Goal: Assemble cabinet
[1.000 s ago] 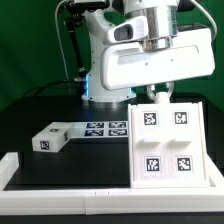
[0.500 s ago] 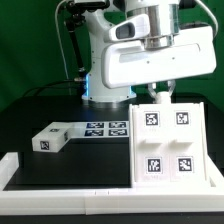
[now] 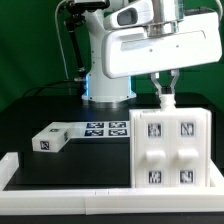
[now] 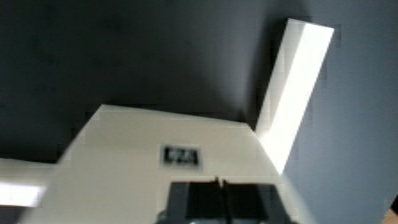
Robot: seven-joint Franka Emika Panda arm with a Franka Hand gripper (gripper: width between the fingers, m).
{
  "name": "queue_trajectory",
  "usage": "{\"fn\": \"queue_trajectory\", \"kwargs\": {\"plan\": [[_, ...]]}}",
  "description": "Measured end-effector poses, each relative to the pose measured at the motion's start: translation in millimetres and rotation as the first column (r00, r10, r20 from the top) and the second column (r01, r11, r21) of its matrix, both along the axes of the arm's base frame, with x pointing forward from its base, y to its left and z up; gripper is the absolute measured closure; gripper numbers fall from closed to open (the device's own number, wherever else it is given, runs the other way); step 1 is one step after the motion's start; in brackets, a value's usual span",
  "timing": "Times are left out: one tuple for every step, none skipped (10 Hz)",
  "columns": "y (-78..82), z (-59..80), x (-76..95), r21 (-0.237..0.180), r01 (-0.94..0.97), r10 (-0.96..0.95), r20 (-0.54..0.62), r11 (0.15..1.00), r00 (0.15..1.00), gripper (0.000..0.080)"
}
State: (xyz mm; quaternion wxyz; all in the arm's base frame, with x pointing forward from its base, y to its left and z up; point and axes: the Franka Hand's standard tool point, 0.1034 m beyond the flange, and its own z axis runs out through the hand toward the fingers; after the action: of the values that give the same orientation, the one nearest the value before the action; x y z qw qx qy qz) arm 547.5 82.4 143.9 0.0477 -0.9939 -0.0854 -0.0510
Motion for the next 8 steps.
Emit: {"fn": "queue_trajectory", "kwargs": {"plan": [[2.3,0.2,0.1,0.0,0.0,0.0,0.0,1.0,1.0,0.0797],[1.3,-0.4,-0.4,0.0,0.0,0.0,-0.001,1.0,1.0,0.0681],[1.3,-0.6,-0.6,0.0,0.0,0.0,-0.001,1.0,1.0,0.0545],[1.3,-0.7,-0.7,0.0,0.0,0.0,-0.002,1.0,1.0,0.0545],[1.3,-0.9,-0.9,0.0,0.0,0.0,-0.002,1.0,1.0,0.0362],[0.0,-2.9,-3.1,-0.001,0.0,0.0,-0.005,1.0,1.0,0.0227],[-12.6,-14.6,-17.8,-0.008,0.01,-0.01,-0.004,1.0,1.0,0.0227],[-35.1,-30.4,-45.1,-0.024,0.018,-0.018,-0.02,1.0,1.0,0.0063]]}}
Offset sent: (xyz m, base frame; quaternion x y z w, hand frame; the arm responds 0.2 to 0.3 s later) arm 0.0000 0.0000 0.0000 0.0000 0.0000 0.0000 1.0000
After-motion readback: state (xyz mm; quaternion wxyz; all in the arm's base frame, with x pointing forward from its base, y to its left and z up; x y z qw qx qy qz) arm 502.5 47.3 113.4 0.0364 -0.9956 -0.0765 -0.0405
